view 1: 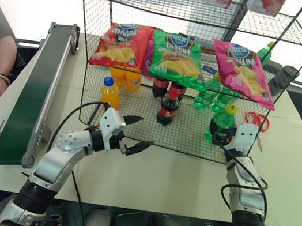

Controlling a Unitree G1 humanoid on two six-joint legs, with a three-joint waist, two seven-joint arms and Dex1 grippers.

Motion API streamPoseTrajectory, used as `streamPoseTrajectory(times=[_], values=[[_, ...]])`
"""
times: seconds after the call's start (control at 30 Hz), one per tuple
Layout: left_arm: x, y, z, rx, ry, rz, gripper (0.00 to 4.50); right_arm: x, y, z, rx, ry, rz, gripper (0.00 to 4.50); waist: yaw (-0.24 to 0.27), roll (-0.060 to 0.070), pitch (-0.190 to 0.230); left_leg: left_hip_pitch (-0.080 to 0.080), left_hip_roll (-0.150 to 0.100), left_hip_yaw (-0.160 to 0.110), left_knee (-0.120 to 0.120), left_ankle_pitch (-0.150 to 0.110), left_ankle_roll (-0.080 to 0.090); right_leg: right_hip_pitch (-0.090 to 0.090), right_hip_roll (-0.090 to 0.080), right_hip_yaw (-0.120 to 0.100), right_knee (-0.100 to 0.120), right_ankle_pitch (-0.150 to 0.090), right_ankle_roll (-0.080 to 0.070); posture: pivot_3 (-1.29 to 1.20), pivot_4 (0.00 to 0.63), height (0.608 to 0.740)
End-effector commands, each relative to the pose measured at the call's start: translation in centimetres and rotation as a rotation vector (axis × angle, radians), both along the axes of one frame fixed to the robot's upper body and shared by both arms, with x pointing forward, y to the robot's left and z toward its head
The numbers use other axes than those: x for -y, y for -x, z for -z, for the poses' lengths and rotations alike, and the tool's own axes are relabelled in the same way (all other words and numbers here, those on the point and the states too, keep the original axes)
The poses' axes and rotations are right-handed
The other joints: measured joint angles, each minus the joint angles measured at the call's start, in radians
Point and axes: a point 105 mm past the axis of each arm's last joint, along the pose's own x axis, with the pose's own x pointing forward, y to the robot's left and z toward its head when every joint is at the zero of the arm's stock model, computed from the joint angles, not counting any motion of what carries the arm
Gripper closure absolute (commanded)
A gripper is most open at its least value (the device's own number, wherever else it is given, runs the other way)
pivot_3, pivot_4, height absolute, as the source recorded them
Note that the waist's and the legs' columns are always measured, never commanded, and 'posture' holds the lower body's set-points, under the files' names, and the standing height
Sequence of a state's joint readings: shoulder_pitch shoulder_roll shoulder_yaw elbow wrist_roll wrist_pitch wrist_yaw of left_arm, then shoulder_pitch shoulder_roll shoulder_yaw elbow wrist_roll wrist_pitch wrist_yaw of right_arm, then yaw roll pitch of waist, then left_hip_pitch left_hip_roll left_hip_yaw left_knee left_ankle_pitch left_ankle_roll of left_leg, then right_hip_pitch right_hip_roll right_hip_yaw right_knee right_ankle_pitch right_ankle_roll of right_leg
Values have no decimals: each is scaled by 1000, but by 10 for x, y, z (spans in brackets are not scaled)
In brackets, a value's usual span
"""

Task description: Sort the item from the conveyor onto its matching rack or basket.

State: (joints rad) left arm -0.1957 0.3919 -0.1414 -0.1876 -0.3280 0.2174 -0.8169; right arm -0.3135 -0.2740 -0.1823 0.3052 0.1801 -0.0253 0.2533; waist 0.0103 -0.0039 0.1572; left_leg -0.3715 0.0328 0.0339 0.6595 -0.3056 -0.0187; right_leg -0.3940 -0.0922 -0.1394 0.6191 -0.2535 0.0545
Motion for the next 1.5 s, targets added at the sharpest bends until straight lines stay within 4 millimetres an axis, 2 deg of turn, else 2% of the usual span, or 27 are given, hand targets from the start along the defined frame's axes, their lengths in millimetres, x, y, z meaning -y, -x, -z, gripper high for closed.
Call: streamPoseTrajectory(times=[0.03,0.2,0.3,0.57,0.93,1.07,1.2,1.33,1.5], values=[[5,2,-11,42,7,29,20,-2,-8,-19,83,-35,-9,1532,0,0,0,0,0,0,0,0,0,0,0,0,0,0,0,0,150,735],[5,2,-9,43,3,29,20,-6,-10,-16,72,-70,-35,1532,0,0,0,0,0,0,0,0,0,0,0,0,0,0,0,0,150,735],[5,2,-8,44,-1,29,0,-9,-9,-16,70,-71,-60,69,0,0,0,0,0,0,0,0,0,0,0,0,0,0,0,0,150,735],[5,0,-8,48,-3,21,0,-6,6,-19,81,11,-50,69,2,1,0,0,0,0,1,0,0,1,-1,0,1,0,0,0,150,735],[-2,-5,-6,44,-16,-11,0,0,56,-20,17,126,-60,69,2,2,-1,0,0,0,1,0,0,1,-1,0,1,0,0,0,150,735],[-24,-14,-7,11,-35,-96,0,-3,85,-36,22,139,-159,69,3,2,-1,0,0,-1,1,0,0,0,-1,0,1,0,0,0,150,735],[-60,-10,-5,-11,-79,-170,0,-8,118,-43,-26,233,-327,69,1,2,-2,0,1,-1,1,0,0,1,0,0,0,0,0,0,150,735],[-84,-9,-1,-38,-106,-244,0,-6,130,-46,-59,248,-392,69,3,2,-2,0,1,-1,1,0,0,1,0,0,-2,0,0,0,150,735],[-105,-5,6,-55,-136,-299,0,-5,131,-48,-85,253,-425,69,5,1,-2,0,1,-1,2,0,0,1,-1,0,-2,0,0,0,150,735]])
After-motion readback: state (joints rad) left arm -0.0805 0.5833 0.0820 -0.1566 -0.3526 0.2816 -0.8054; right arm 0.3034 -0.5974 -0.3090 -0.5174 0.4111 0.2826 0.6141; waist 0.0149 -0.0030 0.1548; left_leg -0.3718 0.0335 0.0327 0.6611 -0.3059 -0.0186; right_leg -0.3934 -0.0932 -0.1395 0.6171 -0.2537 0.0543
